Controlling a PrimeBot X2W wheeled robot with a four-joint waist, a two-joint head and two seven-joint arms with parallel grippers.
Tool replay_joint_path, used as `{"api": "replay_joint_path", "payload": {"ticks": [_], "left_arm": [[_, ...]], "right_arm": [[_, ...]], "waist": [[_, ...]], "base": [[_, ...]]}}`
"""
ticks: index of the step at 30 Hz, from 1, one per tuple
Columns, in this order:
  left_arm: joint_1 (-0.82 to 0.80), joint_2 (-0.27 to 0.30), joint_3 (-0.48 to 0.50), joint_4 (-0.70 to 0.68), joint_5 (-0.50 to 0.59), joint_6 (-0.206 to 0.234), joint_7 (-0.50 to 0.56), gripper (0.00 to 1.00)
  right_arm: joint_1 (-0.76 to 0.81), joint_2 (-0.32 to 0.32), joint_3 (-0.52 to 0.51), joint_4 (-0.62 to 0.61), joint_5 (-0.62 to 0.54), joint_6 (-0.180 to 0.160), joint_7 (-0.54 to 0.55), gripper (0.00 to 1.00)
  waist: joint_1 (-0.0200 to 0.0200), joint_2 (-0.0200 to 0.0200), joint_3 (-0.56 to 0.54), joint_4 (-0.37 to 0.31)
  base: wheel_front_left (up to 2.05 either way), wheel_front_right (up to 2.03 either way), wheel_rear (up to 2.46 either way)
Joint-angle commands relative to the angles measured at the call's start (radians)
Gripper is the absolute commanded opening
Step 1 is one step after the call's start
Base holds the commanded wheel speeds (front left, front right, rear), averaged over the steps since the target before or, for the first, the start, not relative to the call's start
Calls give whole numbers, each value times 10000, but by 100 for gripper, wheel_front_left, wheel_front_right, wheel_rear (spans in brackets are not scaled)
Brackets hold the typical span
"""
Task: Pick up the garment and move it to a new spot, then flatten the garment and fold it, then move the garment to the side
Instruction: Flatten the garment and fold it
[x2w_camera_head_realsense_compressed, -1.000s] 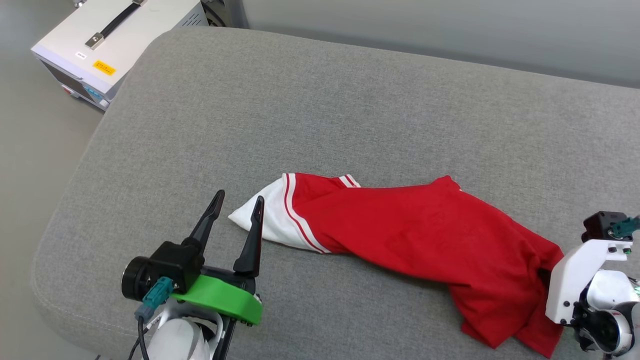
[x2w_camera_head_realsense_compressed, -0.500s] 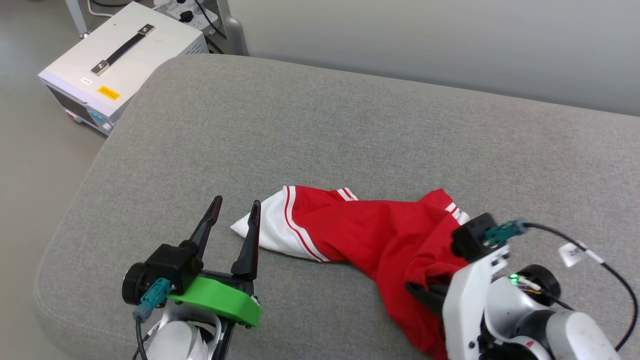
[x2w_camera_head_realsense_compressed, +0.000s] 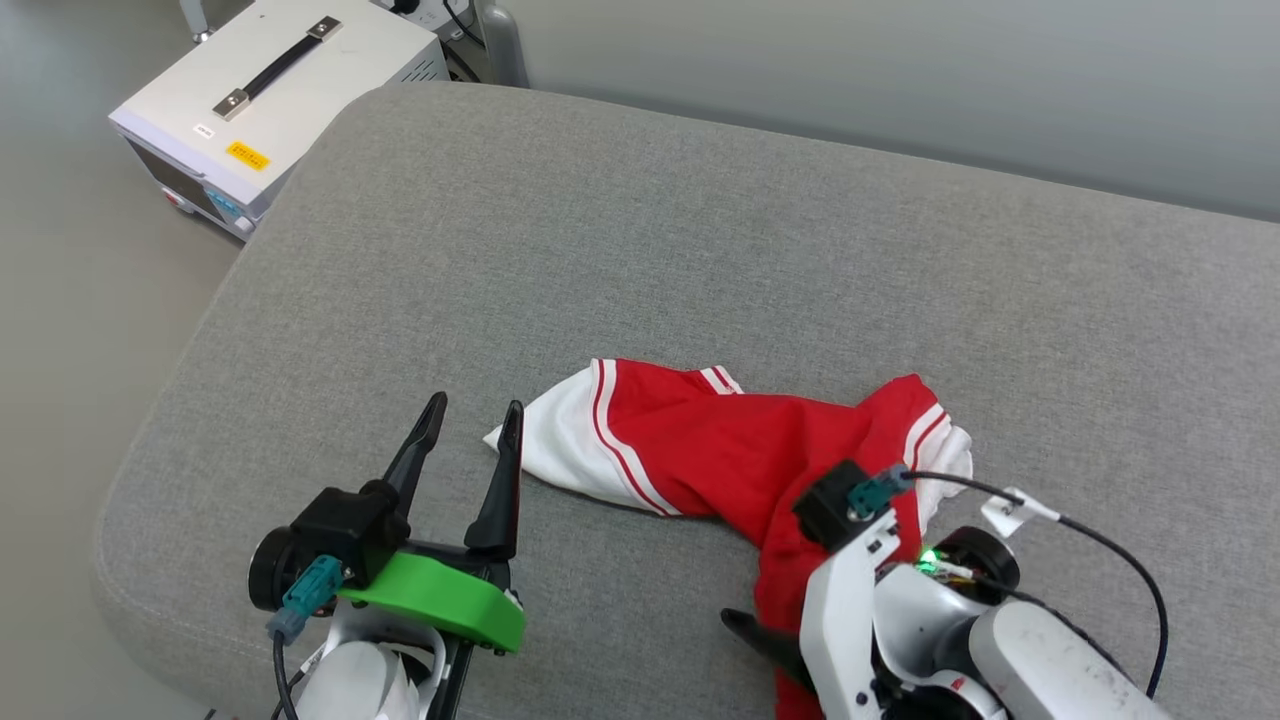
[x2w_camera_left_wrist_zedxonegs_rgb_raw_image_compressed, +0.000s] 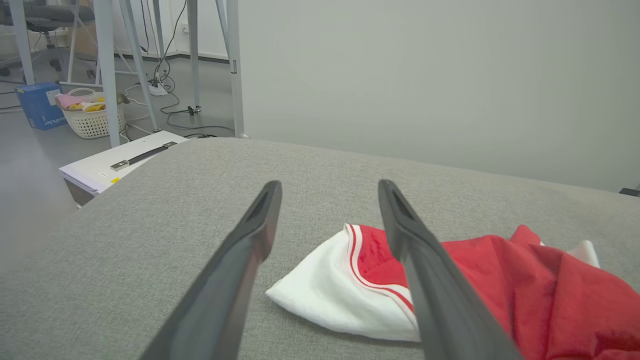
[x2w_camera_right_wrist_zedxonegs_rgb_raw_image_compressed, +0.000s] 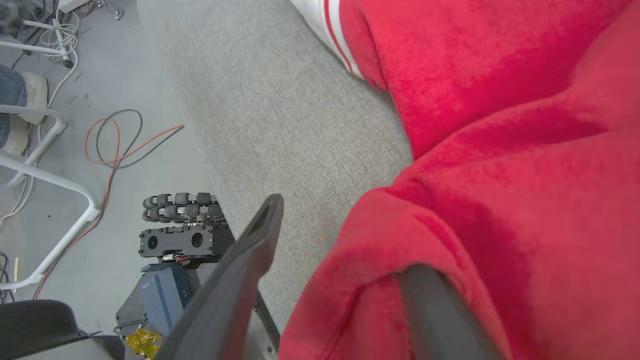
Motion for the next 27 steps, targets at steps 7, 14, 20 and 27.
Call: {"api": "replay_joint_path", "payload": {"ticks": [7,14,20,27], "left_arm": [[166,-139,16,301,-28,-47,-57,100],[128,-151,-204,379,-73,-54,-57,100],[155,-40,-238,380,-150,-55,-57,100],[229,-35,-250,452,-191,-56,-57,100]], "right_arm": [[-175,-155,-2276,-1081,484,4,622,100],[0,39,-4722,-1698,-510,4,2459,100],[-66,542,-5604,-2280,-1102,4,3351,100],[0,812,-5737,-3552,-1249,4,4128,100]], "waist": [[0,0,-343,-44],[0,0,-337,206],[0,0,-320,362],[0,0,-548,382]], "base": [[0,0,0],[0,0,0],[0,0,0],[0,0,0]]}}
